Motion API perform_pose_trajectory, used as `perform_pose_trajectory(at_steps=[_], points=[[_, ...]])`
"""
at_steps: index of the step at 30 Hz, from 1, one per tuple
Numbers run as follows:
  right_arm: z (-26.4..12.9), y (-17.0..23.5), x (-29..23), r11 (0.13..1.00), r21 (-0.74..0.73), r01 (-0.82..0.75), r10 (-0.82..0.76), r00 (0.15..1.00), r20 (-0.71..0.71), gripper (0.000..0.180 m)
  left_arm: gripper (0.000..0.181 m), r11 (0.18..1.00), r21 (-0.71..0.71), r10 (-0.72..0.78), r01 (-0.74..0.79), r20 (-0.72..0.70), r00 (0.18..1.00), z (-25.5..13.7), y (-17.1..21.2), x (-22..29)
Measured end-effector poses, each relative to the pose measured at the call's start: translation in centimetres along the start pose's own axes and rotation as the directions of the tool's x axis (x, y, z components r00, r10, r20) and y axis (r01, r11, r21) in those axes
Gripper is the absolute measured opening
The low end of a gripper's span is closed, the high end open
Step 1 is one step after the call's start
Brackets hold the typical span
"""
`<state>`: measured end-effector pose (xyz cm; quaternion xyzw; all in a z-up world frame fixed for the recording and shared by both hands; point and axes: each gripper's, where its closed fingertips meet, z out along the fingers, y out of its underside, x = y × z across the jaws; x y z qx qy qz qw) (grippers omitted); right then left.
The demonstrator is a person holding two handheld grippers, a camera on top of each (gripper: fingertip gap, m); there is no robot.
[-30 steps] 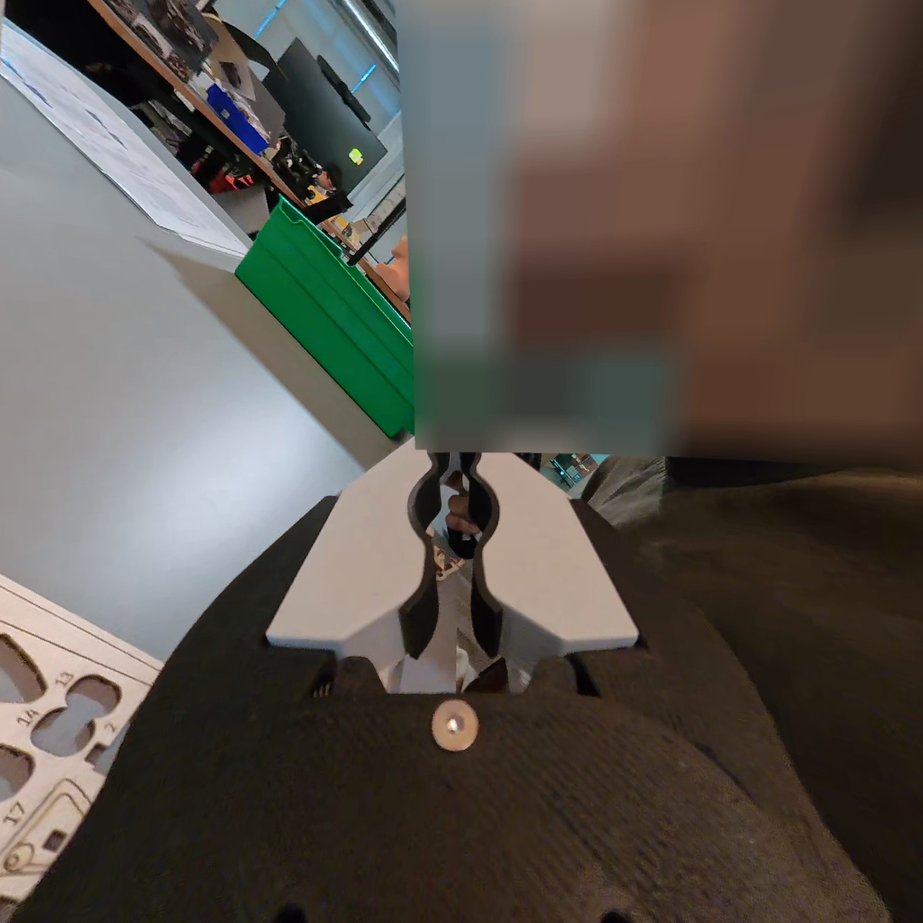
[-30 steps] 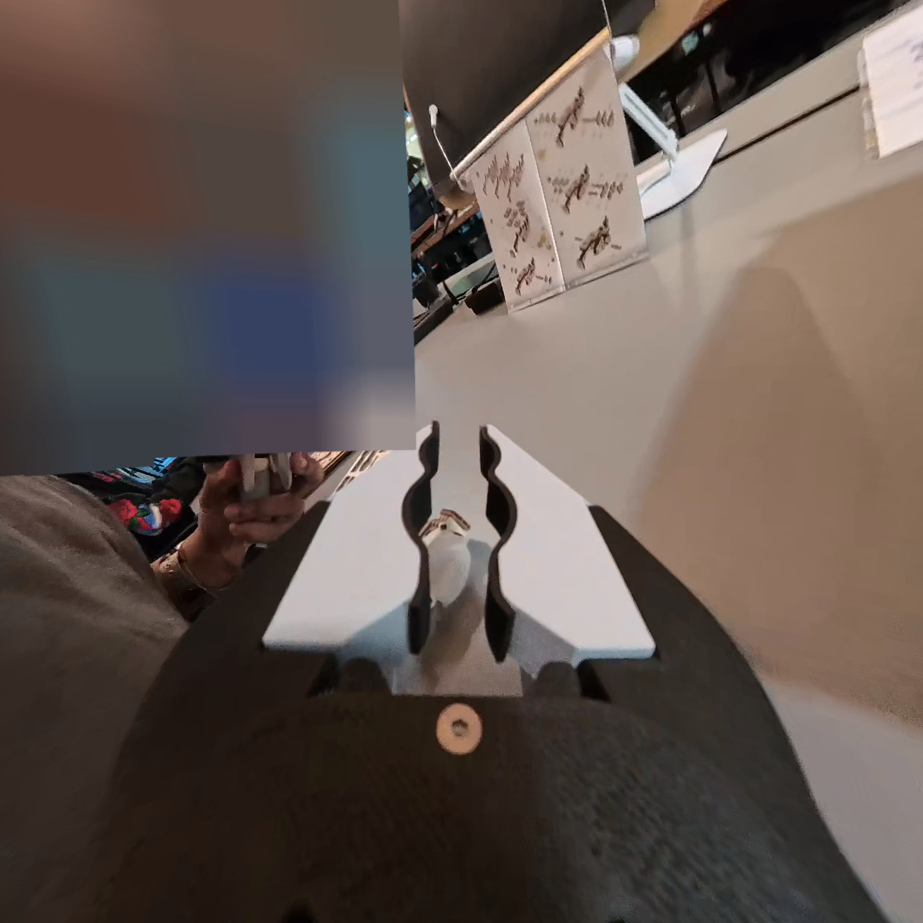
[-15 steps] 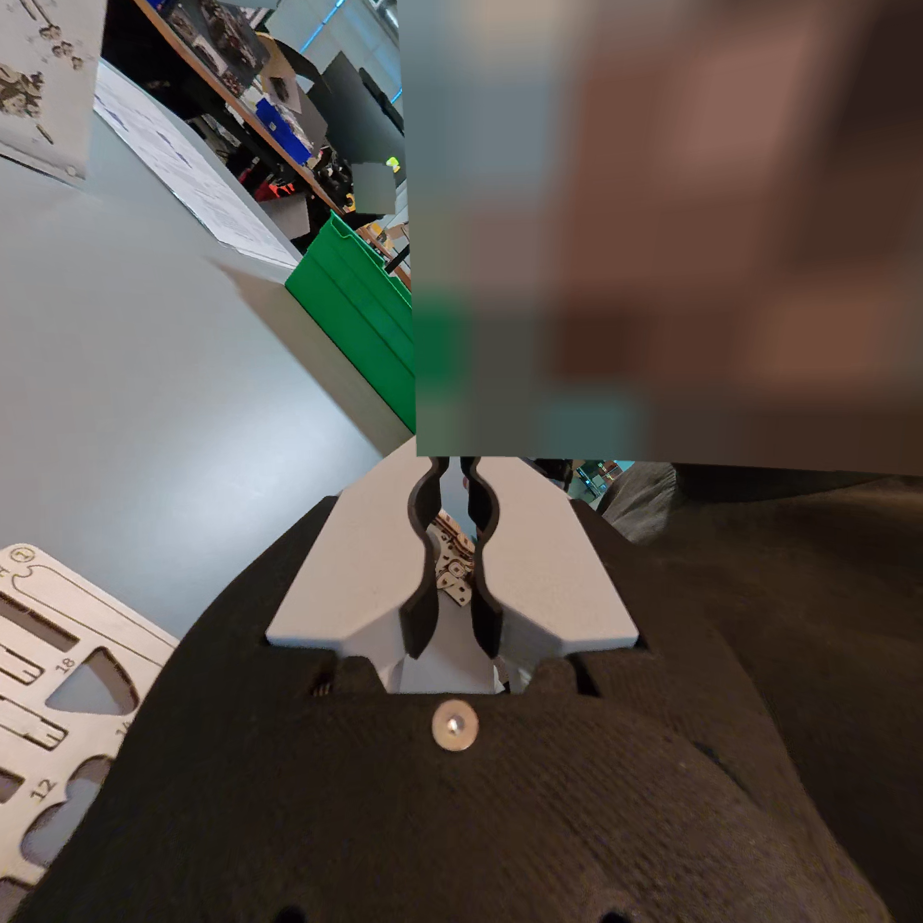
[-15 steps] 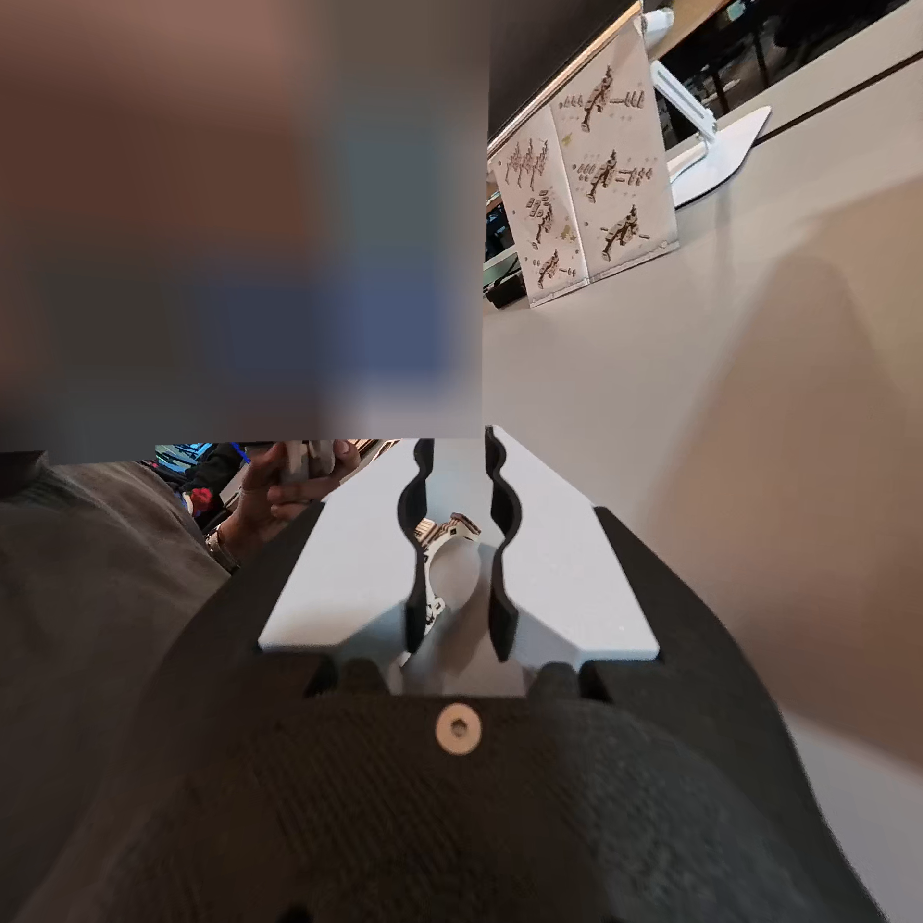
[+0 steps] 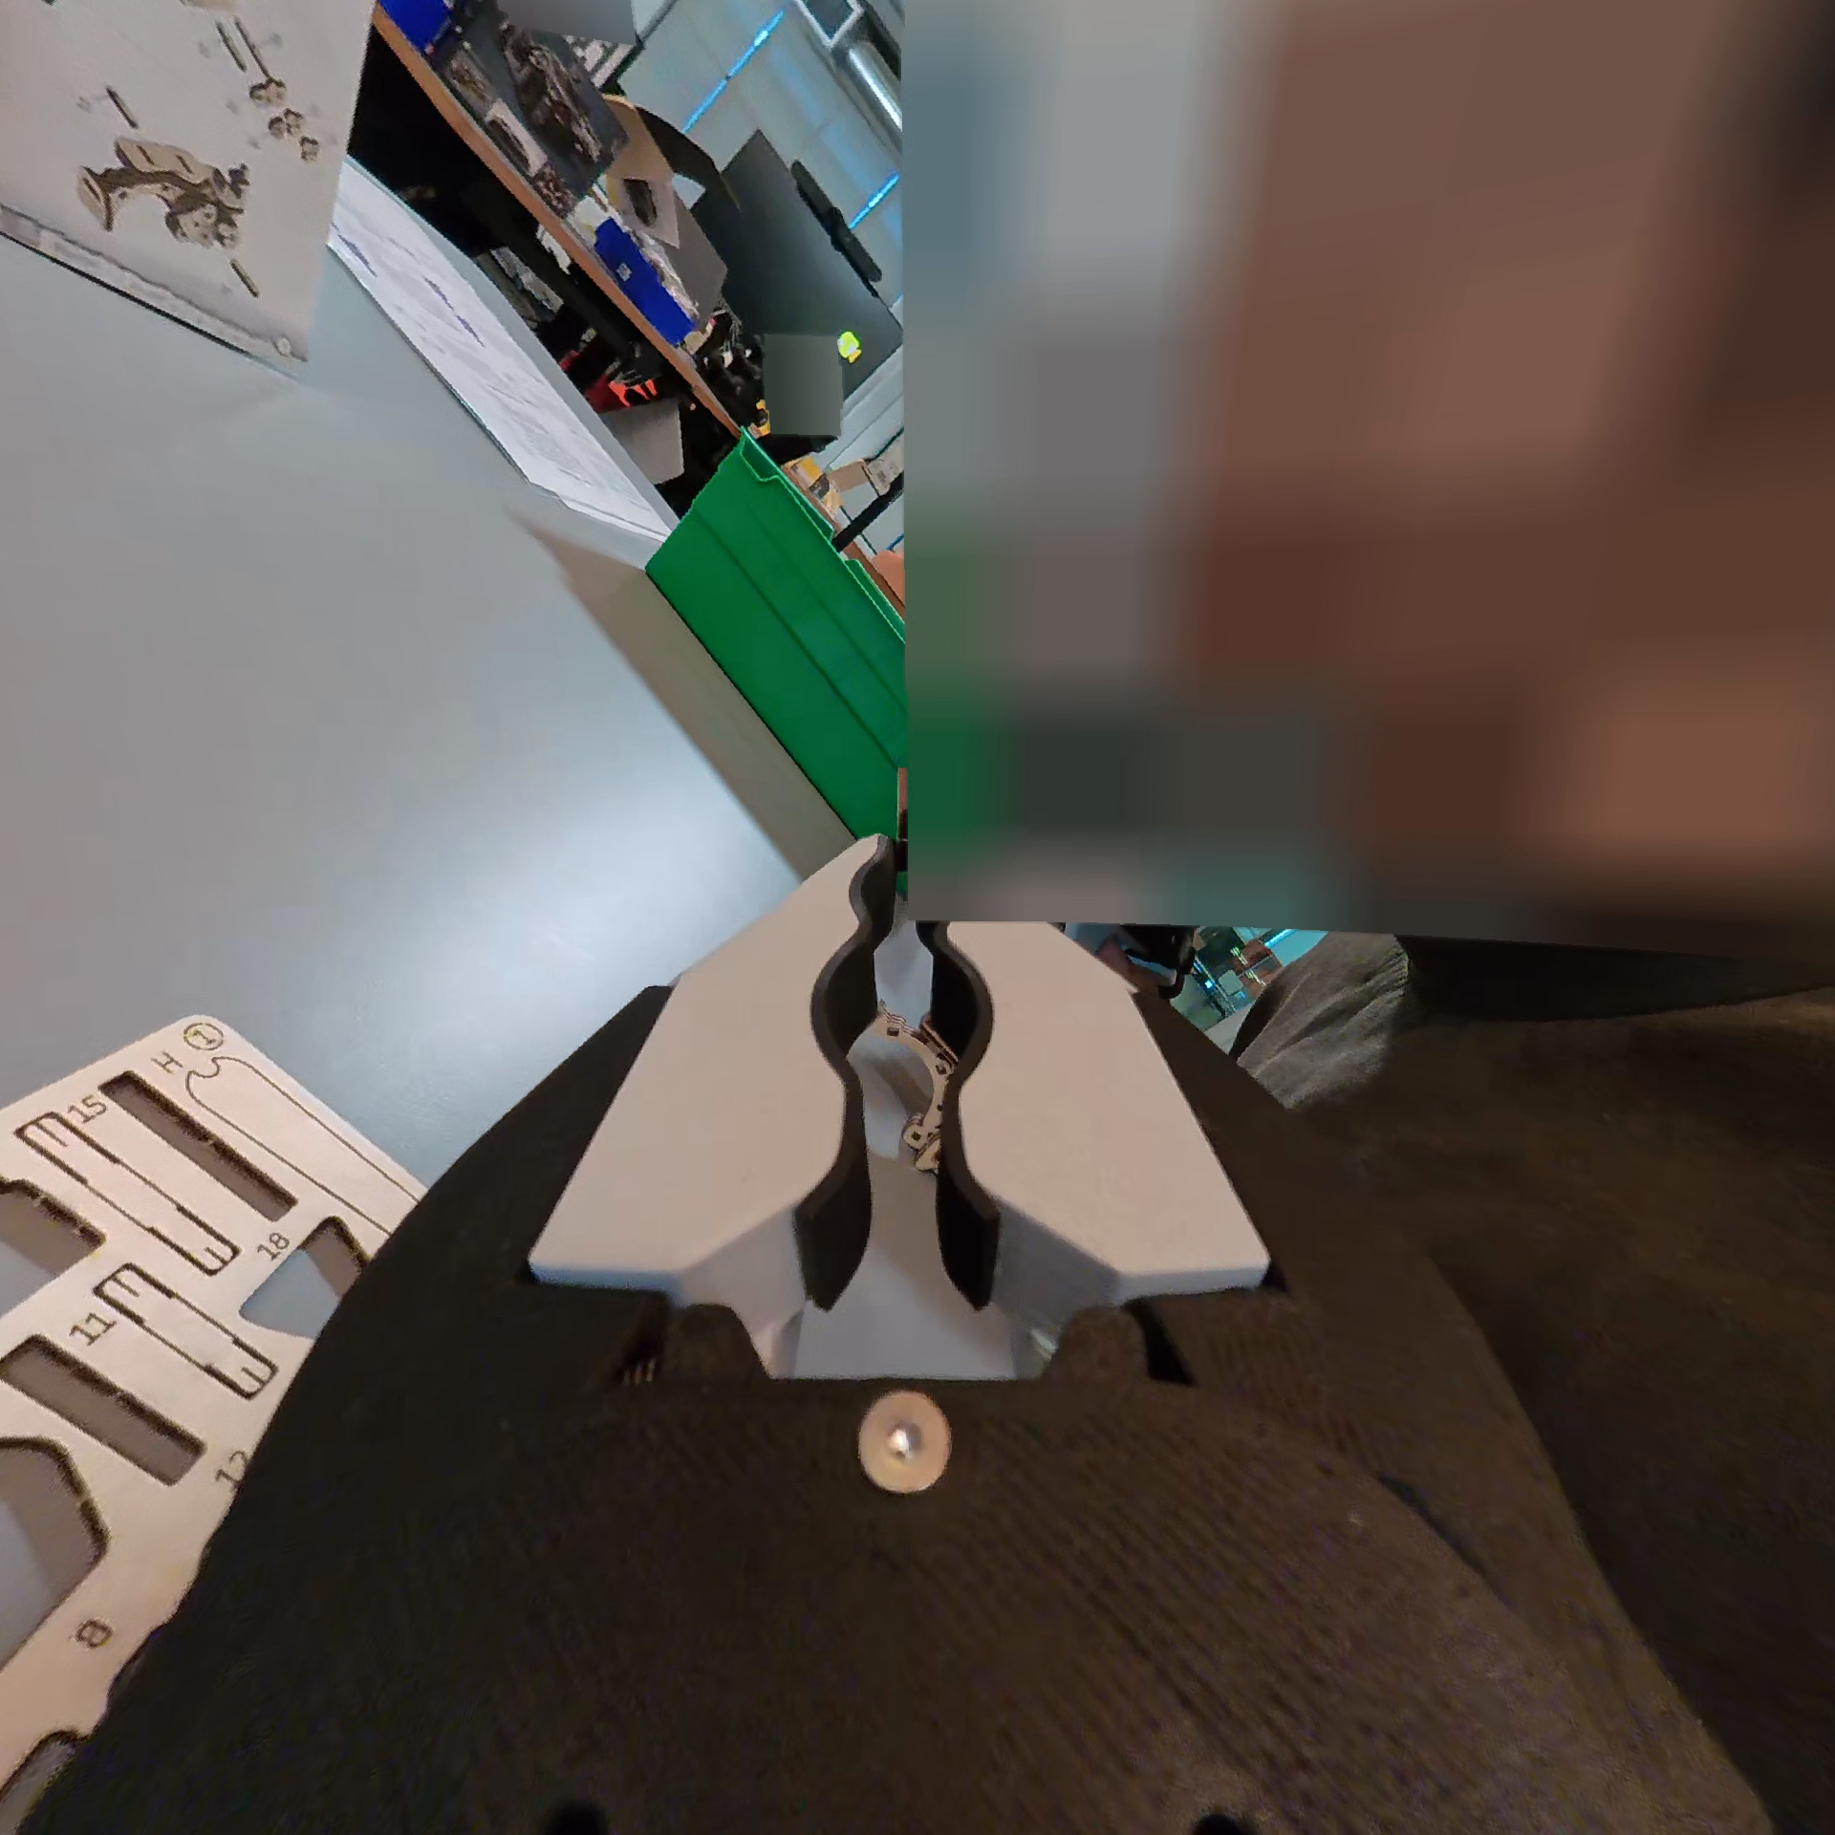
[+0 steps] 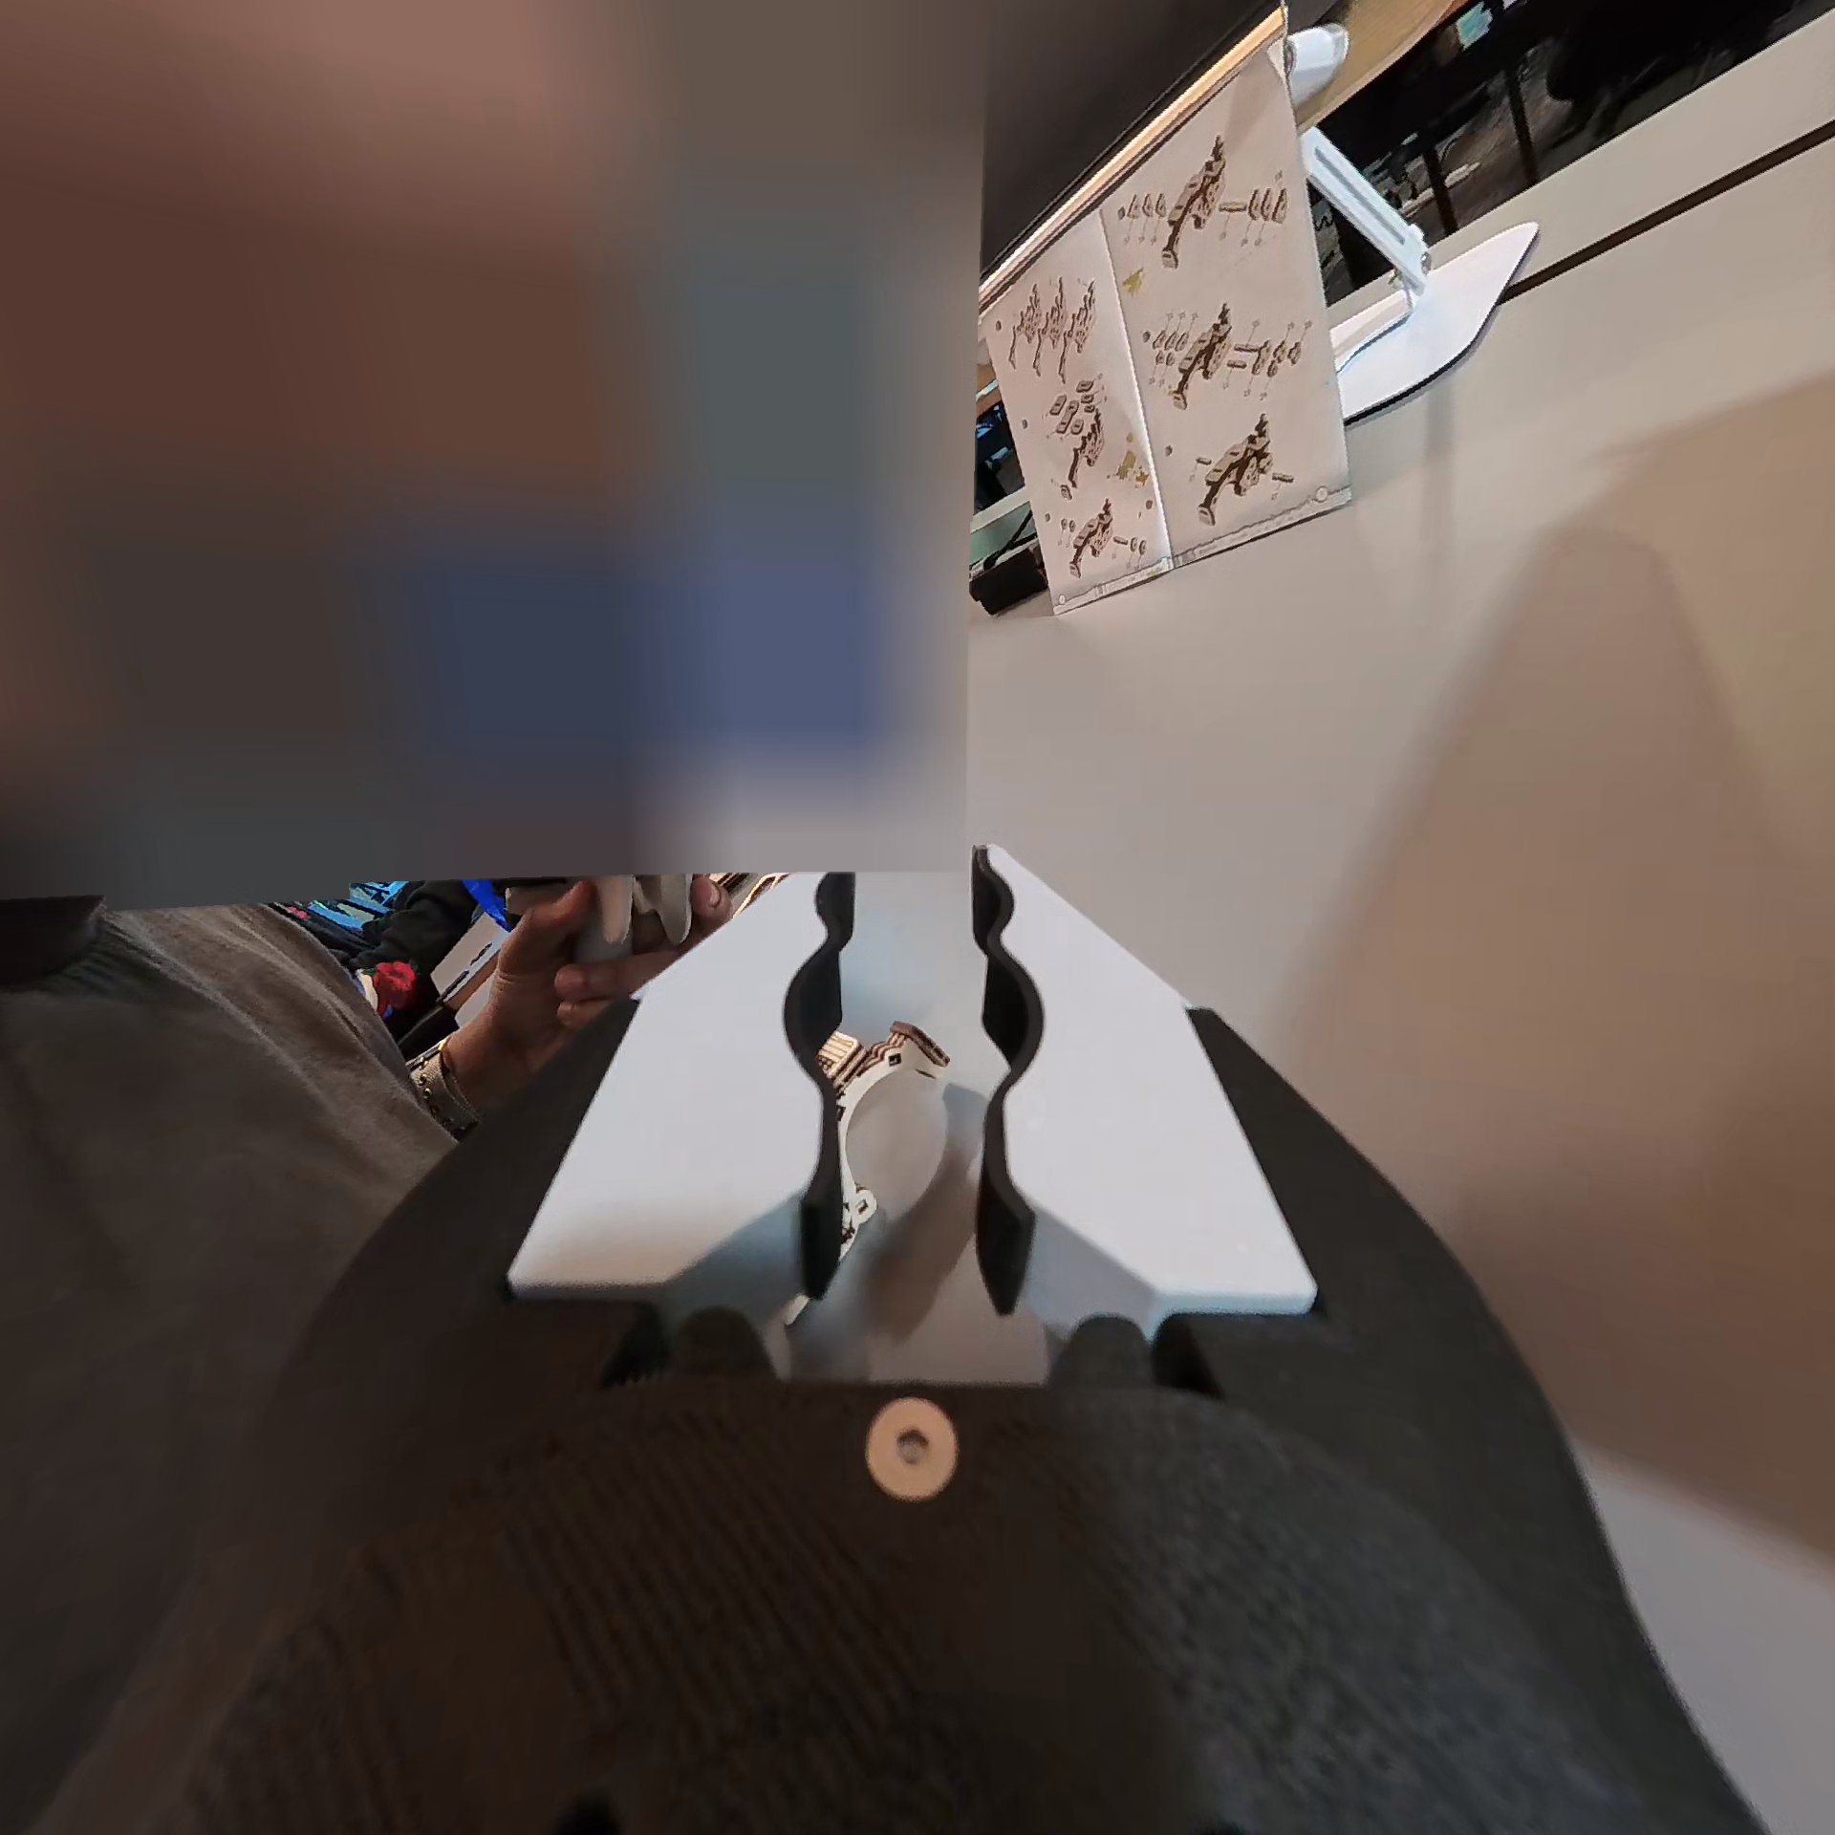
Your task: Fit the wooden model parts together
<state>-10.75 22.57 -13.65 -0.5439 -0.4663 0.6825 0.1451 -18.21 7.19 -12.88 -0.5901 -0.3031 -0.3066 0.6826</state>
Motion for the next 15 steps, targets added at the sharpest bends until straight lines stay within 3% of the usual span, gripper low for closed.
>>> perform_pose_trajectory(at_steps=[15], points=[[-0.15, 0.09, -0.15, 0.999, -0.014, 0.045, -0.045, 0.999, -0.020, 0.021, 0.000, 0.999, 0.021, 0.036, -0.036, 0.033, 0.999, 0.06, -0.28, 0.11]])
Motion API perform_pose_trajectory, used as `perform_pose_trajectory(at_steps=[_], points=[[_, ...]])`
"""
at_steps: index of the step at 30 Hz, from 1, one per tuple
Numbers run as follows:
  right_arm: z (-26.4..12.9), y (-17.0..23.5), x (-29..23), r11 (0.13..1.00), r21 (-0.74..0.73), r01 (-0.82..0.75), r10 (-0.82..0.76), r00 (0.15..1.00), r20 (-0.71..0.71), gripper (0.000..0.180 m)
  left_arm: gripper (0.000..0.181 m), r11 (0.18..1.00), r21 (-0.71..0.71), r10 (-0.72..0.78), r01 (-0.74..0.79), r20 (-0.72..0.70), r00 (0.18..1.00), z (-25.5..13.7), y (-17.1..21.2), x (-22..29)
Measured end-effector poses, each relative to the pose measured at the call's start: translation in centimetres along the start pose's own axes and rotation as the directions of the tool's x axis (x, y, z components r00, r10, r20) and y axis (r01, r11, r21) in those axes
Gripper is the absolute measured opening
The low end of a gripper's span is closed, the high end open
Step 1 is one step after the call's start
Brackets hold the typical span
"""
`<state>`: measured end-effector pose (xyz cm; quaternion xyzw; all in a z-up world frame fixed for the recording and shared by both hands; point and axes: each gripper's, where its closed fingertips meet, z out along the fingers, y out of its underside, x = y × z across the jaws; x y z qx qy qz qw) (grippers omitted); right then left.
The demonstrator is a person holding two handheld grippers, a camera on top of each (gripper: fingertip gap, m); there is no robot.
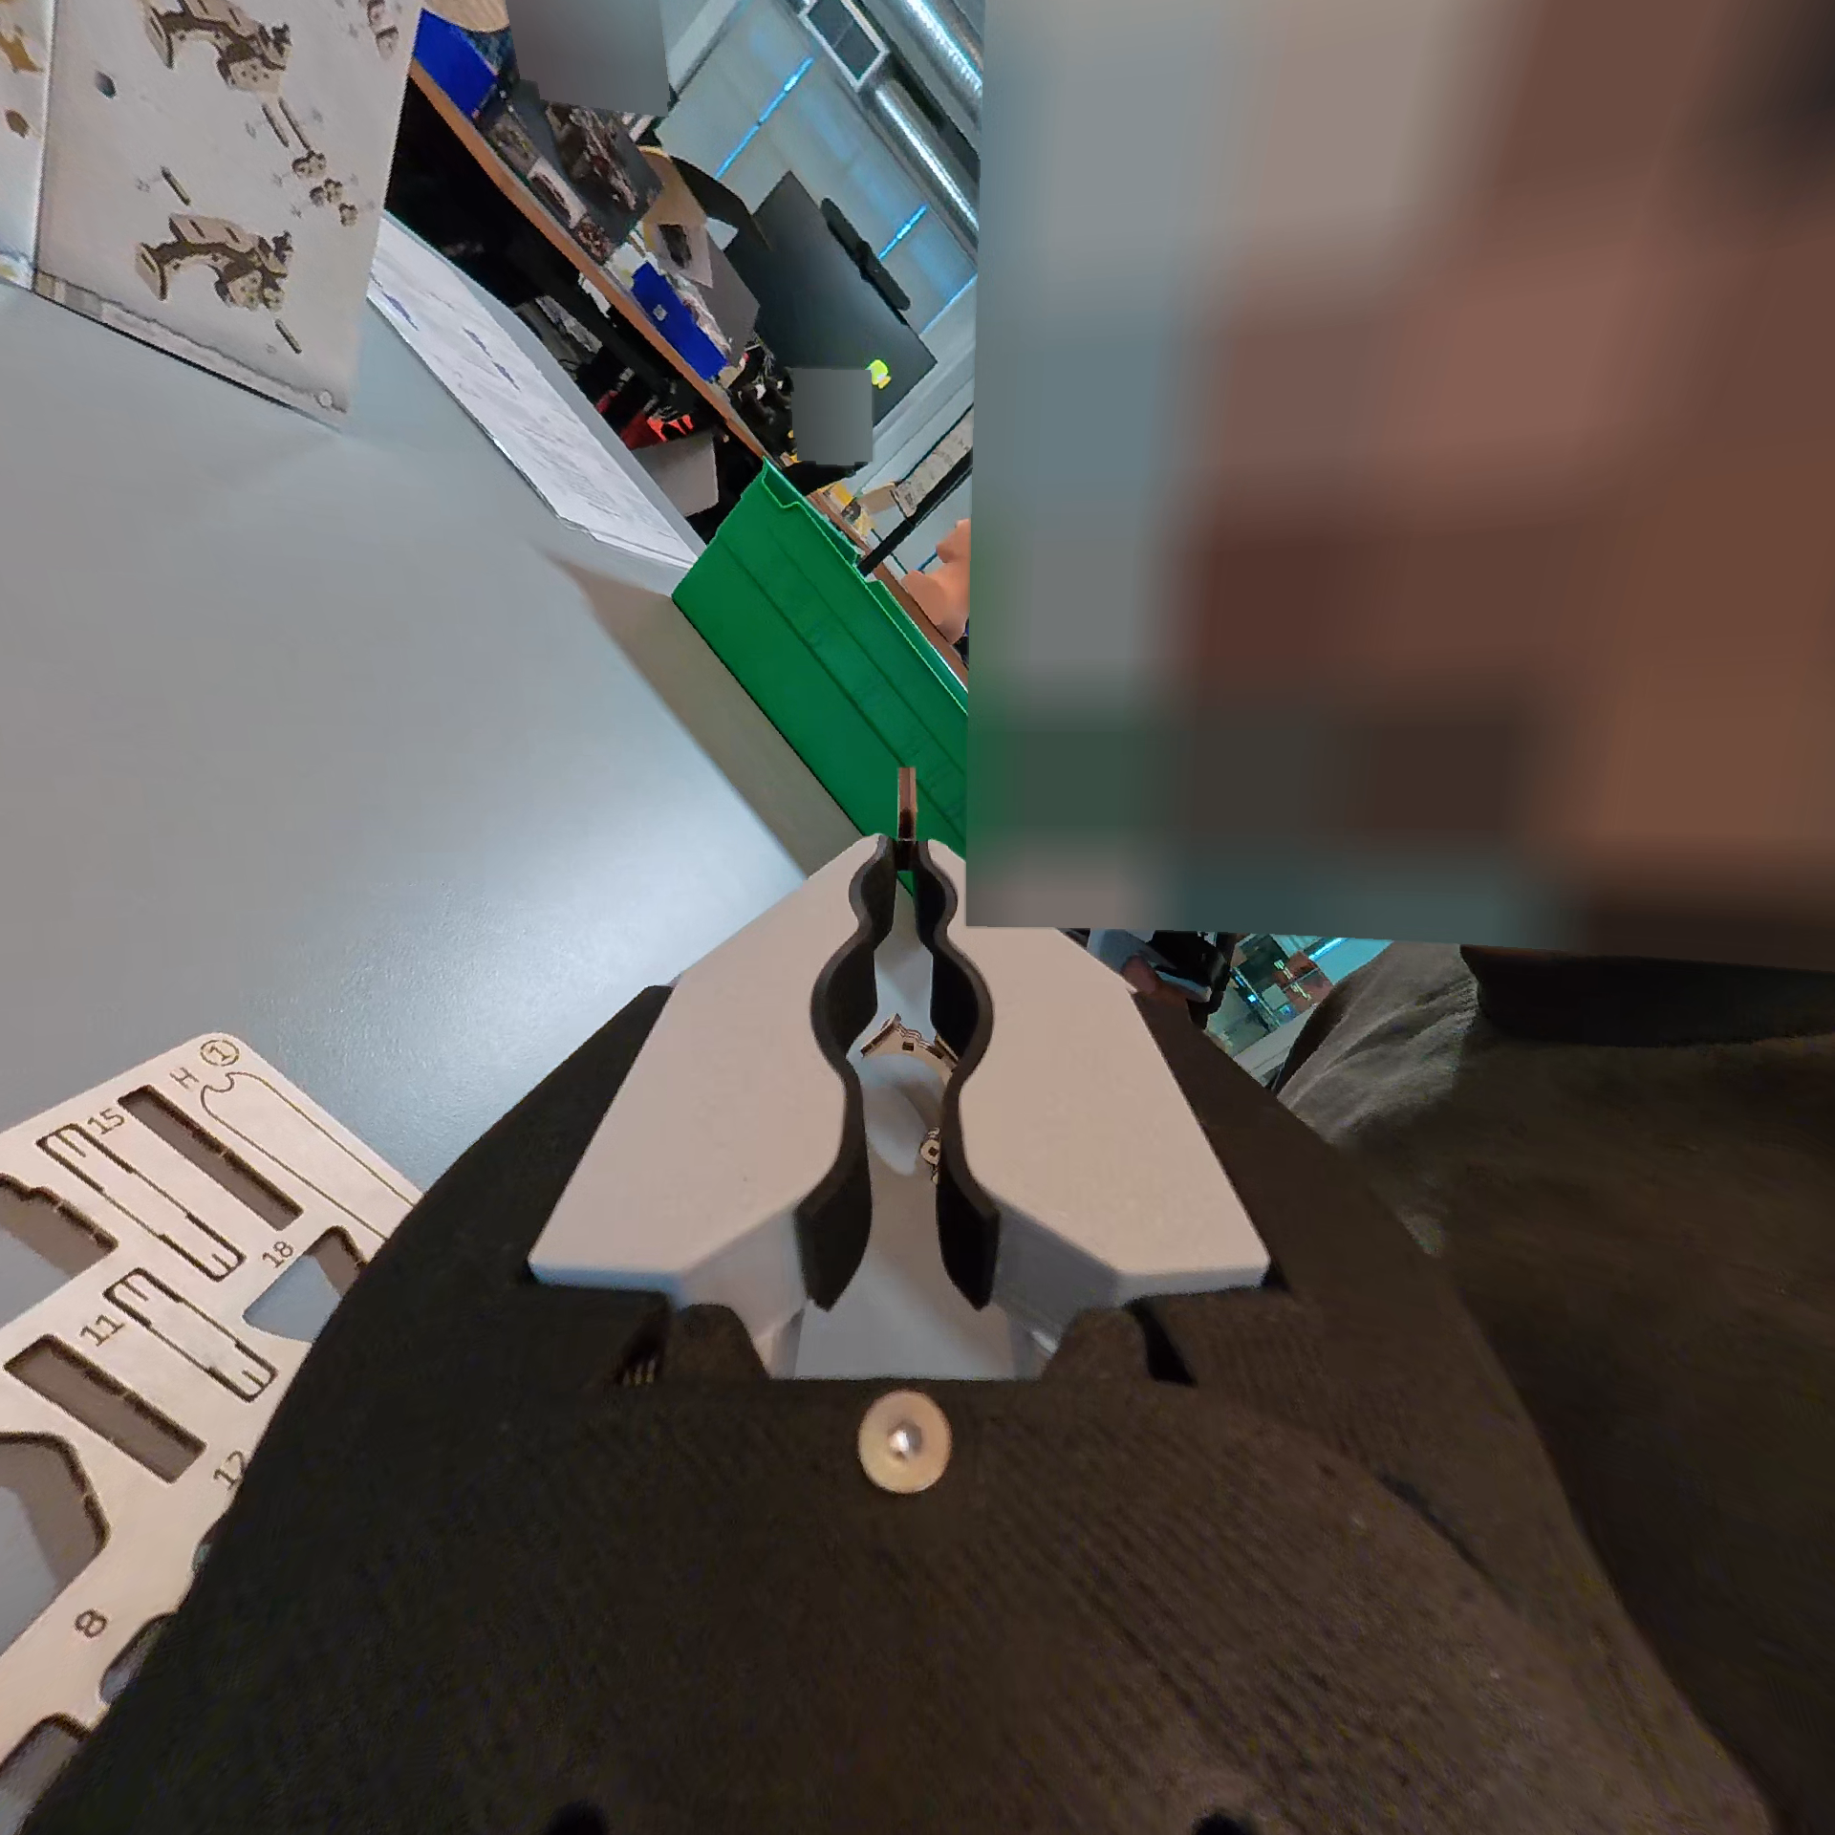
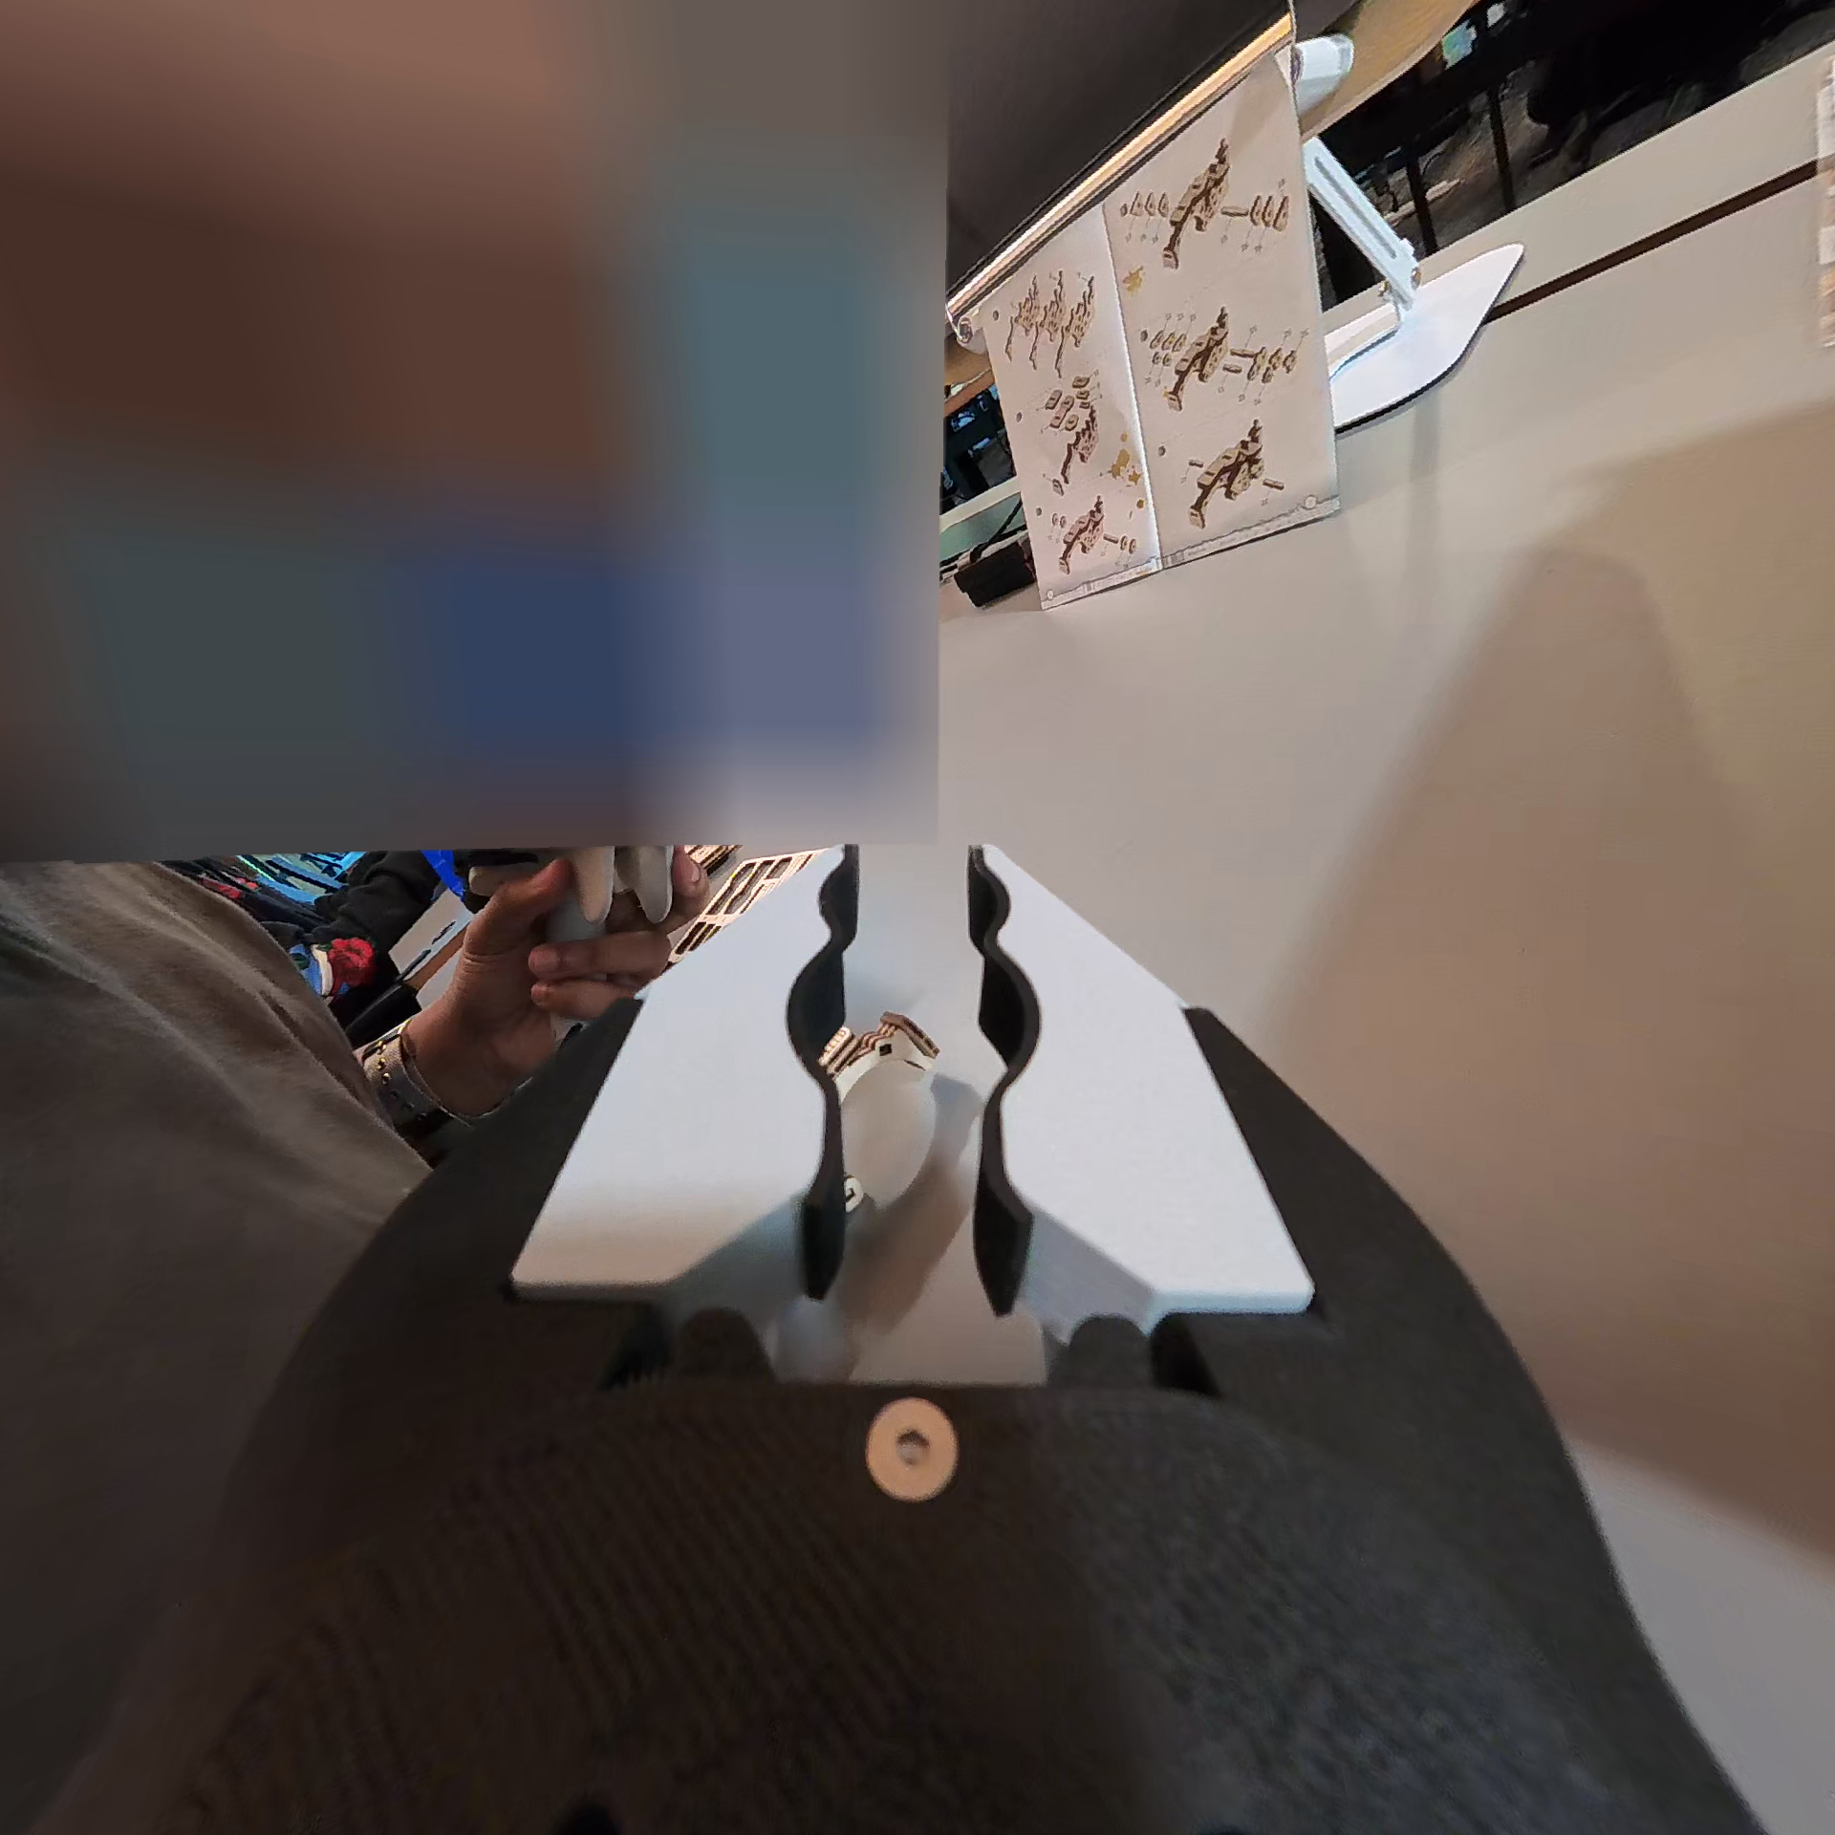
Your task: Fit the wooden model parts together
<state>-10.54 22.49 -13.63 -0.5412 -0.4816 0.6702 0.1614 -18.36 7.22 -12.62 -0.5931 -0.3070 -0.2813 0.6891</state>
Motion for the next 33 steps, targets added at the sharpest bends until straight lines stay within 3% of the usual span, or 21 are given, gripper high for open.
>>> perform_pose_trajectory(at_steps=[19, 33], points=[[-0.7, -0.1, -4.6, 0.973, -0.016, 0.232, -0.232, 0.973, 0.007, 0.017, 0.000, 0.998, 0.016, 0.056, -0.056, 0.021, 0.998, -0.5, 1.6, 3.3], [0.5, 2.9, -9.2, 0.899, -0.082, 0.430, -0.424, 0.902, 0.083, 0.016, 0.000, 0.972, -0.056, 0.229, -0.227, 0.040, 0.973, 0.6, 5.3, 5.5]])
